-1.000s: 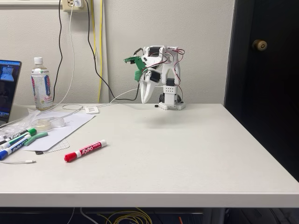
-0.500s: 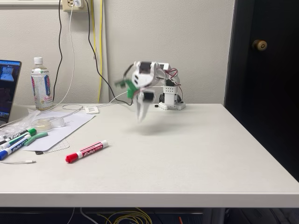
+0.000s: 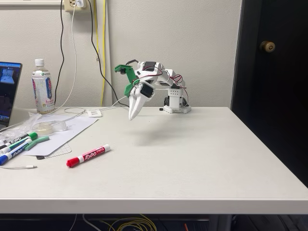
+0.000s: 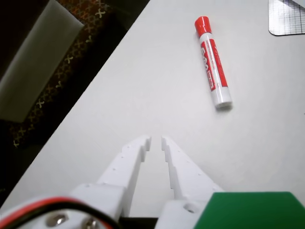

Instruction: Pick up the red marker.

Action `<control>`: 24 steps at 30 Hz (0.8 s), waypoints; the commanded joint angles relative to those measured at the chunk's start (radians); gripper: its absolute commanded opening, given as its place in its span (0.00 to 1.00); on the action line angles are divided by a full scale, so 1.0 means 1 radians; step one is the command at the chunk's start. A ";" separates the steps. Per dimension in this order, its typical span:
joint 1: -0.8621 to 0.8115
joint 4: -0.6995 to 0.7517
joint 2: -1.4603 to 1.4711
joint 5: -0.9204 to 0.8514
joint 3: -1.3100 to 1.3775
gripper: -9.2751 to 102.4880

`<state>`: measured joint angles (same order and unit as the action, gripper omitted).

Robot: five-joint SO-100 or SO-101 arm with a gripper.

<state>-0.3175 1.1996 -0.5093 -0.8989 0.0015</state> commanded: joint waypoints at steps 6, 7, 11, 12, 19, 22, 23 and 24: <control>-0.063 -0.109 0.021 -0.153 0.035 0.45; -0.071 -0.112 0.021 -0.173 0.035 0.47; -0.097 -0.158 0.032 -0.236 0.035 0.49; -0.104 -0.176 0.041 -0.249 0.035 0.49; -0.149 -0.295 0.106 -0.356 0.035 0.49; -0.161 -0.353 0.141 -0.385 0.035 0.49; -0.166 -0.371 0.155 -0.393 0.035 0.49; -0.169 -0.385 0.172 -0.407 0.041 0.49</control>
<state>-0.4755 0.8606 -0.3390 -1.2778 0.0015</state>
